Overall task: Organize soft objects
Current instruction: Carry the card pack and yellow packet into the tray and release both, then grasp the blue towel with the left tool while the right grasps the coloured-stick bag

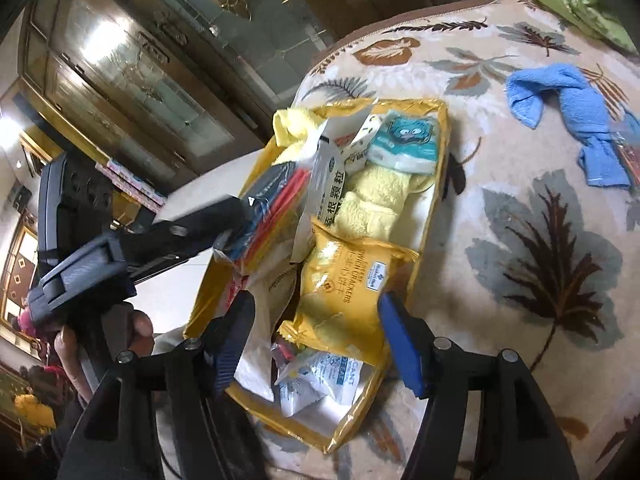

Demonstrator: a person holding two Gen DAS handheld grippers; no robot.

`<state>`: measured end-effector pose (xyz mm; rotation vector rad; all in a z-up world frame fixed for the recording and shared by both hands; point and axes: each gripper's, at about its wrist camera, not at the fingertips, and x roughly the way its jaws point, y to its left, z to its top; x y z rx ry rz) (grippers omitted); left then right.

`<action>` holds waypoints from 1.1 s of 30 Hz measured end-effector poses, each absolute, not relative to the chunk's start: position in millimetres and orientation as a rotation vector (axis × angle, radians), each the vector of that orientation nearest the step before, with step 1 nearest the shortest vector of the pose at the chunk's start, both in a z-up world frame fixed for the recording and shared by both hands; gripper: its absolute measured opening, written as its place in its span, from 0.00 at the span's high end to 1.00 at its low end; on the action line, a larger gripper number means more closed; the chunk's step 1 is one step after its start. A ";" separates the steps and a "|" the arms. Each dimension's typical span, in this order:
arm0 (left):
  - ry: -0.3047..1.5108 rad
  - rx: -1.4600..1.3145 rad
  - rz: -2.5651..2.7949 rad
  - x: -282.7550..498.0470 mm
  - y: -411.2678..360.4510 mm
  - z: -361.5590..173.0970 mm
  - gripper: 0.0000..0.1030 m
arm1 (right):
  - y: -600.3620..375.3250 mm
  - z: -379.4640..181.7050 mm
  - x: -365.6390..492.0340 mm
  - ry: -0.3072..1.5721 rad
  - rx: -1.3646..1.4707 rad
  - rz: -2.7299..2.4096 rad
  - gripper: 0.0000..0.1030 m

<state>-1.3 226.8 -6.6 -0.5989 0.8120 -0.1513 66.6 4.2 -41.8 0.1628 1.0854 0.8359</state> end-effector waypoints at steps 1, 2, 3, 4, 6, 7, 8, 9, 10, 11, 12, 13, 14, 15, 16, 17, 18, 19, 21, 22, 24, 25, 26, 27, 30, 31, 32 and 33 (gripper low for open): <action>0.801 -0.606 -0.146 -5.8 228.2 -2.4 0.32 | -0.3 -38.8 65.3 1.078 0.173 0.836 0.37; 0.790 -0.612 -0.153 -9.9 228.4 1.9 0.32 | -6.7 -35.8 64.2 1.071 0.189 0.836 0.37; 0.773 -0.612 -0.154 -14.2 227.2 7.3 0.32 | -11.1 -34.4 65.6 1.068 0.206 0.836 0.37; 0.754 -0.607 -0.145 -17.2 225.7 12.6 0.32 | -18.8 -32.1 65.6 1.063 0.228 0.835 0.37; 0.726 -0.580 -0.139 -19.9 217.0 25.3 0.32 | -36.9 -25.8 70.0 1.045 0.266 0.802 0.37; 0.725 -0.566 -0.147 -17.3 209.9 32.0 0.32 | -47.1 -22.3 72.6 1.034 0.278 0.772 0.37; 0.719 -0.555 -0.163 -16.2 202.8 38.1 0.32 | -57.5 -19.3 75.4 1.021 0.285 0.733 0.37; 0.717 -0.539 -0.177 -13.6 193.8 44.3 0.32 | -72.0 -16.2 80.4 1.008 0.295 0.686 0.37; 0.727 -0.520 -0.174 -8.3 183.7 49.3 0.32 | -81.0 -15.1 84.3 1.001 0.301 0.661 0.37; 0.740 -0.512 -0.168 -3.2 176.8 51.9 0.32 | -94.1 -14.1 91.0 0.993 0.305 0.618 0.37; 0.759 -0.507 -0.168 5.5 167.4 53.3 0.32 | -103.1 -14.2 96.7 0.988 0.309 0.583 0.37; 0.782 -0.504 -0.162 16.1 157.4 52.9 0.32 | -114.5 -15.0 103.5 0.981 0.320 0.547 0.37; 0.797 -0.509 -0.169 26.5 147.8 51.4 0.32 | -125.4 -15.3 109.0 0.977 0.330 0.525 0.37; 0.809 -0.520 -0.188 37.9 138.6 48.9 0.32 | -134.8 -15.6 116.2 0.972 0.334 0.503 0.37; 0.822 -0.520 -0.201 46.9 130.1 46.9 0.32 | -141.1 -15.9 123.7 0.963 0.331 0.481 0.37; 0.838 -0.513 -0.209 58.2 120.2 44.1 0.32 | -149.2 -16.1 128.6 0.952 0.321 0.453 0.37; 0.860 -0.504 -0.210 70.5 109.8 40.4 0.32 | -156.2 -16.8 134.9 0.944 0.311 0.426 0.37; 0.879 -0.498 -0.213 82.5 99.3 36.5 0.32 | -161.1 -18.6 141.6 0.939 0.308 0.413 0.37; 0.901 -0.494 -0.242 103.5 80.7 28.8 0.32 | -168.8 -23.4 156.2 0.930 0.317 0.397 0.37; 0.910 -0.488 -0.237 111.4 74.7 25.4 0.32 | -171.1 -26.2 162.8 0.929 0.313 0.393 0.37; 0.944 -0.475 -0.234 133.4 62.0 11.1 0.32 | -172.2 -32.1 176.6 0.925 0.296 0.399 0.37; 0.956 -0.481 -0.237 140.2 58.8 3.7 0.32 | -169.8 -37.2 185.3 0.934 0.283 0.396 0.37; 0.975 -0.488 -0.234 149.3 55.5 -5.5 0.32 | -169.4 -41.1 192.5 0.948 0.275 0.392 0.38; 0.983 -0.497 -0.235 157.5 53.0 -13.5 0.32 | -167.9 -45.8 201.1 0.961 0.283 0.399 0.40; 1.006 -0.541 -0.218 180.3 50.2 -31.8 0.32 | -163.7 -54.7 217.4 0.978 0.256 0.389 0.44; 1.007 -0.559 -0.221 185.6 48.8 -34.9 0.32 | -163.2 -58.4 221.9 0.975 0.243 0.368 0.44; 1.009 -0.572 -0.221 191.6 47.5 -38.5 0.32 | -163.7 -62.2 224.4 0.981 0.246 0.358 0.44; 1.012 -0.580 -0.212 198.7 45.3 -43.1 0.32 | -163.4 -67.9 228.0 0.993 0.252 0.359 0.44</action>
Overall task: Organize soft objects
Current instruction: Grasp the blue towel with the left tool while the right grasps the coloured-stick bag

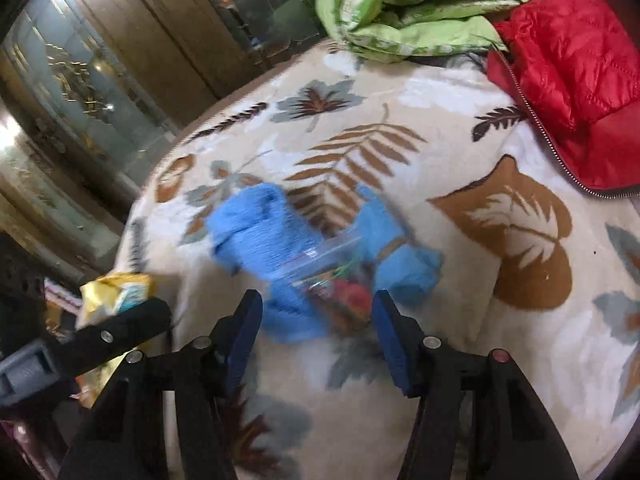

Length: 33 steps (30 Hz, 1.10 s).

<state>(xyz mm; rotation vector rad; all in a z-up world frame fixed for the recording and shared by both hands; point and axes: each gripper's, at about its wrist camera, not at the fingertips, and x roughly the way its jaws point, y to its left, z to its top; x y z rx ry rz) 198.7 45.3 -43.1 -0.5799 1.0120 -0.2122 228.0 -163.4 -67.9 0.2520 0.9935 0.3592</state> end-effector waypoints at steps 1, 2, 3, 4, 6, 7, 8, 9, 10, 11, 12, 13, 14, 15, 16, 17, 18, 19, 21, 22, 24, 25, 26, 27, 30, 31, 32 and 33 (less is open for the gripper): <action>1.009 -0.585 -0.215 203.5 43.1 -46.5 0.32 | -163.0 -73.0 230.6 1.004 0.247 0.353 0.44; 1.007 -0.587 -0.217 207.4 41.1 -49.0 0.32 | -161.3 -78.6 231.8 1.011 0.236 0.335 0.44; 1.014 -0.589 -0.206 212.9 38.3 -55.1 0.32 | -160.5 -81.5 231.7 1.014 0.234 0.339 0.44; 1.021 -0.593 -0.198 216.9 37.3 -59.8 0.32 | -159.1 -84.1 231.2 1.015 0.231 0.346 0.46; 1.023 -0.599 -0.210 223.5 35.2 -68.6 0.32 | -155.8 -87.6 229.3 1.018 0.210 0.337 0.52; 1.018 -0.594 -0.196 226.2 34.8 -72.2 0.32 | -154.3 -88.9 228.5 1.022 0.207 0.339 0.57; 1.018 -0.590 -0.179 228.2 34.8 -75.1 0.32 | -152.7 -90.5 227.7 1.026 0.203 0.345 0.65; 1.011 -0.597 -0.177 228.6 35.3 -76.8 0.32 | -151.9 -91.3 227.3 1.030 0.195 0.346 0.68; 0.995 -0.592 -0.172 228.1 35.9 -76.6 0.32 | -150.5 -91.7 225.5 1.031 0.186 0.343 0.69; 0.980 -0.575 -0.155 226.7 35.8 -74.7 0.32 | -149.8 -91.4 224.3 1.026 0.180 0.340 0.70; 0.976 -0.567 -0.154 225.7 35.8 -73.1 0.32 | -149.8 -91.2 223.4 1.023 0.180 0.337 0.70; 0.977 -0.577 -0.163 225.6 37.2 -73.2 0.32 | -150.1 -91.3 222.8 1.023 0.181 0.332 0.73; 0.985 -0.598 -0.176 225.1 38.2 -73.3 0.32 | -151.0 -91.7 222.8 1.022 0.185 0.327 0.76; 0.997 -0.616 -0.195 225.0 38.7 -73.4 0.32 | -152.6 -91.4 222.2 1.020 0.194 0.324 0.77; 1.006 -0.622 -0.208 224.5 38.6 -72.2 0.32 | -154.0 -91.3 221.7 1.021 0.205 0.323 0.78; 1.008 -0.614 -0.209 223.4 38.1 -69.7 0.32 | -156.2 -90.6 220.6 1.023 0.219 0.322 0.79; 1.005 -0.602 -0.204 219.7 38.5 -64.8 0.32 | -157.5 -89.5 219.6 1.024 0.229 0.324 0.80; 1.002 -0.602 -0.203 216.4 39.5 -60.5 0.32 | -159.0 -87.5 218.2 1.023 0.242 0.327 0.80; 0.994 -0.612 -0.199 207.2 42.5 -48.1 0.32 | -161.8 -81.5 212.7 1.014 0.256 0.324 0.81; 0.989 -0.613 -0.193 203.8 43.6 -42.3 0.32 | -162.4 -77.8 208.6 1.008 0.252 0.321 0.81; 0.972 -0.593 -0.169 192.9 44.7 -24.7 0.32 | -163.9 -71.4 199.4 1.000 0.242 0.311 0.82; 0.966 -0.587 -0.158 188.4 44.7 -17.2 0.32 | -165.1 -68.3 195.0 0.997 0.242 0.312 0.83; 0.958 -0.585 -0.152 183.8 44.9 -9.0 0.32 | -166.2 -65.6 191.5 0.992 0.243 0.315 0.83; 0.947 -0.571 -0.149 178.6 43.6 3.0 0.32 | -167.5 -62.4 187.6 0.985 0.243 0.314 0.83; 0.882 -0.525 -0.137 167.4 41.6 48.0 0.33 | -167.5 -55.7 184.2 0.969 0.212 0.324 0.83; 0.871 -0.552 -0.137 167.2 43.6 66.7 0.33 | -167.1 -56.2 185.3 0.970 0.198 0.323 0.83; 0.860 -0.572 -0.134 166.4 45.4 80.3 0.33 | -167.7 -58.4 187.2 0.979 0.194 0.322 0.82; 0.845 -0.586 -0.119 164.9 47.5 95.7 0.33 | -169.9 -61.4 189.0 0.991 0.209 0.328 0.81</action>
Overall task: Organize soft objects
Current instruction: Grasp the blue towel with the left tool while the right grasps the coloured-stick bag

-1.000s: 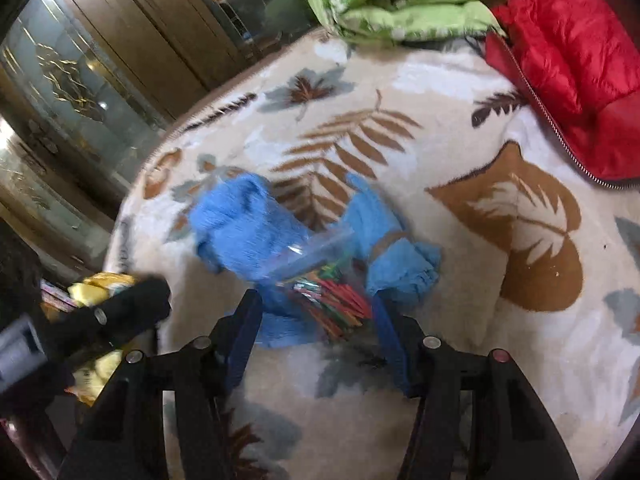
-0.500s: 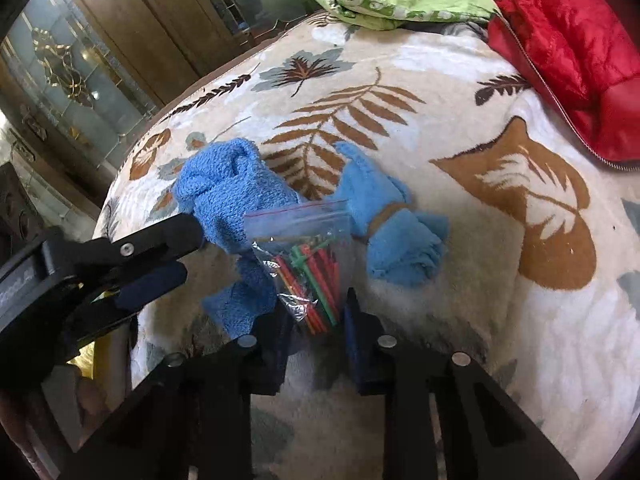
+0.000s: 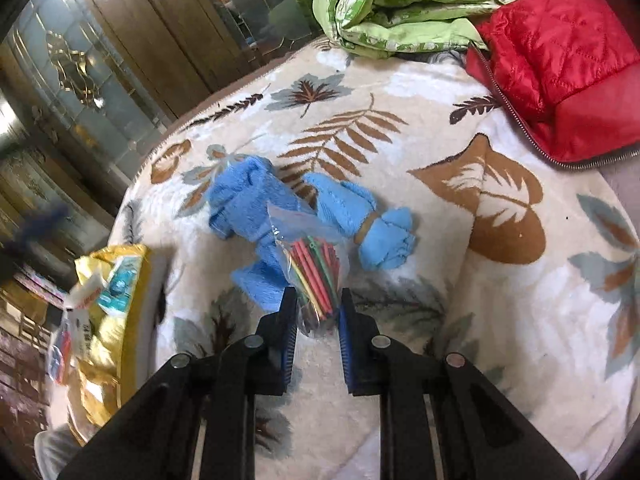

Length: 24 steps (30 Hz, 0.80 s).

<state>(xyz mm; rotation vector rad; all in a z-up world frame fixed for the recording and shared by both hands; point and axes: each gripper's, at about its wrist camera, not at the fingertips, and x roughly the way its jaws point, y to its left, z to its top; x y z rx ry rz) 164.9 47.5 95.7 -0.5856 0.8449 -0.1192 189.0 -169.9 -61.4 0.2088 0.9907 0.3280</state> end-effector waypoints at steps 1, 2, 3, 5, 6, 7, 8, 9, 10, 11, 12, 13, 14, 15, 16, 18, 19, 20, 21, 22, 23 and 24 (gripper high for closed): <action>0.833 -0.572 -0.104 163.1 48.1 106.1 0.32 | -172.7 -63.4 189.0 0.990 0.227 0.333 0.79; 0.825 -0.540 -0.099 163.0 46.7 110.8 0.32 | -175.8 -65.4 188.0 0.988 0.253 0.345 0.79; 0.824 -0.507 -0.099 166.1 44.6 107.4 0.32 | -178.7 -68.1 186.8 0.992 0.278 0.358 0.79; 0.850 -0.458 -0.120 178.7 39.0 88.0 0.32 | -182.0 -74.5 183.2 1.007 0.313 0.366 0.72; 0.904 -0.455 -0.139 191.8 35.8 63.8 0.32 | -182.2 -77.4 181.9 1.009 0.325 0.374 0.70; 0.947 -0.475 -0.136 200.7 35.9 42.9 0.32 | -180.9 -79.8 181.5 1.011 0.326 0.380 0.66; 0.982 -0.505 -0.129 207.9 37.0 23.7 0.32 | -178.7 -82.9 182.0 1.025 0.322 0.384 0.63; 1.025 -0.540 -0.121 216.8 37.6 -0.7 0.32 | -176.8 -83.9 182.2 1.032 0.323 0.394 0.63; 1.068 -0.568 -0.108 225.3 37.2 -23.6 0.32 | -174.5 -84.2 183.2 1.033 0.316 0.408 0.63; 1.090 -0.585 -0.103 230.0 36.8 -37.9 0.32 | -172.7 -83.5 184.4 1.031 0.305 0.410 0.63; 1.108 -0.598 -0.102 235.2 35.7 -51.8 0.32 | -171.4 -82.4 186.5 1.025 0.296 0.410 0.63; 1.119 -0.610 -0.100 239.2 34.0 -60.9 0.32 | -170.2 -82.0 189.2 1.019 0.284 0.411 0.58; 1.125 -0.626 -0.101 243.4 33.2 -67.4 0.32 | -169.1 -82.2 192.4 1.014 0.267 0.403 0.54; 1.126 -0.643 -0.106 248.0 32.3 -72.3 0.32 | -169.1 -83.1 196.0 1.008 0.258 0.391 0.54; 1.122 -0.662 -0.111 252.6 30.9 -75.6 0.32 | -169.6 -85.2 199.9 1.010 0.264 0.393 0.54; 1.112 -0.676 -0.118 259.3 26.0 -78.8 0.32 | -171.1 -90.0 207.4 1.024 0.292 0.413 0.54; 1.108 -0.658 -0.120 263.3 23.7 -78.0 0.32 | -171.5 -91.4 209.4 1.023 0.295 0.416 0.54; 1.097 -0.653 -0.122 265.9 21.2 -78.1 0.32 | -171.5 -92.2 210.7 1.021 0.295 0.420 0.54; 1.094 -0.659 -0.121 268.8 20.3 -79.7 0.32 | -172.1 -92.8 211.8 1.015 0.299 0.418 0.54; 1.095 -0.656 -0.121 270.7 18.7 -81.1 0.32 | -173.9 -92.9 211.8 1.012 0.308 0.413 0.57; 1.085 -0.651 -0.125 271.3 18.1 -80.2 0.42 | -176.4 -93.0 211.1 1.010 0.324 0.405 0.67; 1.071 -0.657 -0.150 271.9 18.8 -78.7 0.53 | -178.2 -93.4 211.3 1.013 0.336 0.407 0.71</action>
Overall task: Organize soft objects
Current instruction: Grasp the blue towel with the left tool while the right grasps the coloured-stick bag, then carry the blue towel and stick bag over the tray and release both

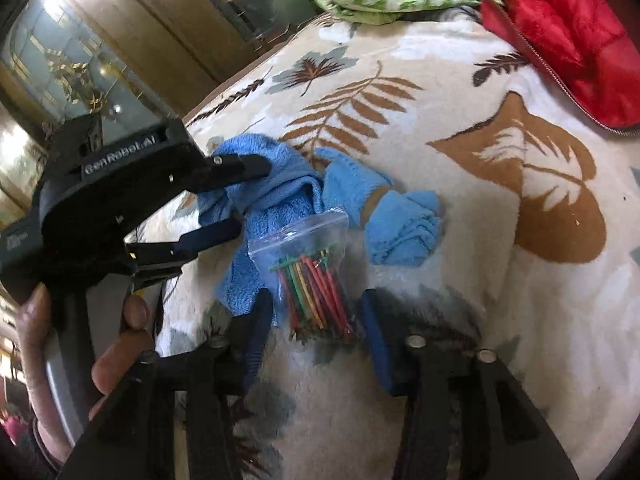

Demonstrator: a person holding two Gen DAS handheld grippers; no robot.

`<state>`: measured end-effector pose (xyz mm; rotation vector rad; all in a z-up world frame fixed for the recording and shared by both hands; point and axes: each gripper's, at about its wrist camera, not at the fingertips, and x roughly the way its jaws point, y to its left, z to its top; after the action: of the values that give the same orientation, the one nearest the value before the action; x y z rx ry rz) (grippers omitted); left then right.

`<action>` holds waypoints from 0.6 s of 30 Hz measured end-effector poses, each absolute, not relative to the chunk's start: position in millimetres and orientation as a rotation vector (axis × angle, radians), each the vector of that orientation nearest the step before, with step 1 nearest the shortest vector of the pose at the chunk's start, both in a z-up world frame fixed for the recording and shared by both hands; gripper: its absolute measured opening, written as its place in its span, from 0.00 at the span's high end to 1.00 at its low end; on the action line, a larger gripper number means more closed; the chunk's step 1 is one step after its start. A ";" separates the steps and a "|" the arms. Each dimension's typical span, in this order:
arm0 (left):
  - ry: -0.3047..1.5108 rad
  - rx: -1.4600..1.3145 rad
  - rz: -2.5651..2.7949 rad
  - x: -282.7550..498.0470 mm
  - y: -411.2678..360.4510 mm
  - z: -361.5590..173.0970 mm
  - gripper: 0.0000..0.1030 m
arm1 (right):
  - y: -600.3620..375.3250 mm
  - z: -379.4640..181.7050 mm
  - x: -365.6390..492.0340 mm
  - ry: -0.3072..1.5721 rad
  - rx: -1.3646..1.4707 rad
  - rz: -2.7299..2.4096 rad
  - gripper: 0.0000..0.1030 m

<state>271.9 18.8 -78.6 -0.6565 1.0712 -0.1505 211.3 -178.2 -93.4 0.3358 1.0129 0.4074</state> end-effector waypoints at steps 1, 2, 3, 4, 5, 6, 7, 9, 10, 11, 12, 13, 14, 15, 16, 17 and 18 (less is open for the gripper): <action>1.073 -0.665 -0.191 272.8 17.9 -78.2 0.64 | -180.4 -93.8 209.5 1.014 0.354 0.415 0.75; 1.084 -0.646 -0.198 271.4 16.1 -75.4 0.66 | -182.4 -94.1 206.9 1.013 0.369 0.416 0.79; 1.085 -0.633 -0.207 270.2 15.4 -72.7 0.67 | -184.0 -94.2 204.0 1.016 0.380 0.418 0.82; 1.087 -0.617 -0.221 266.4 14.8 -69.4 0.70 | -185.2 -93.4 199.8 1.017 0.391 0.425 0.83; 1.088 -0.609 -0.231 260.7 16.2 -66.2 0.72 | -186.4 -91.6 195.5 1.012 0.398 0.425 0.84; 1.083 -0.615 -0.234 253.3 19.5 -63.3 0.72 | -187.8 -87.4 187.1 1.000 0.400 0.419 0.85; 1.077 -0.625 -0.240 244.1 23.6 -60.2 0.72 | -188.5 -84.5 182.2 0.990 0.400 0.421 0.85; 1.061 -0.654 -0.262 225.0 32.4 -55.3 0.72 | -188.9 -78.6 169.3 0.971 0.403 0.430 0.85; 1.056 -0.663 -0.268 214.5 37.6 -52.1 0.72 | -189.3 -75.8 162.1 0.960 0.412 0.442 0.85; 1.050 -0.671 -0.269 204.5 43.2 -49.5 0.72 | -189.4 -74.0 156.6 0.954 0.426 0.467 0.85; 1.045 -0.679 -0.270 192.6 49.1 -46.0 0.72 | -188.8 -73.2 152.7 0.957 0.427 0.478 0.86; 1.041 -0.676 -0.281 180.8 53.6 -41.7 0.72 | -187.4 -72.7 147.5 0.965 0.425 0.486 0.86; 1.036 -0.660 -0.287 171.5 56.0 -38.2 0.72 | -186.0 -73.2 144.2 0.974 0.425 0.491 0.86; 1.030 -0.628 -0.282 160.6 57.9 -34.4 0.72 | -183.5 -74.9 140.3 0.992 0.410 0.483 0.86; 1.033 -0.609 -0.265 152.0 59.4 -33.2 0.72 | -181.2 -77.5 137.7 1.019 0.381 0.452 0.86; 1.040 -0.621 -0.266 142.8 62.0 -34.0 0.72 | -181.1 -79.4 135.8 1.033 0.378 0.437 0.86; 1.042 -0.636 -0.285 135.6 63.3 -34.8 0.72 | -181.5 -79.4 131.4 1.041 0.396 0.452 0.86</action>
<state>135.6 63.3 -34.8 -0.6360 1.0416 -0.2852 131.4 -181.5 -79.4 0.3959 1.0405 0.4524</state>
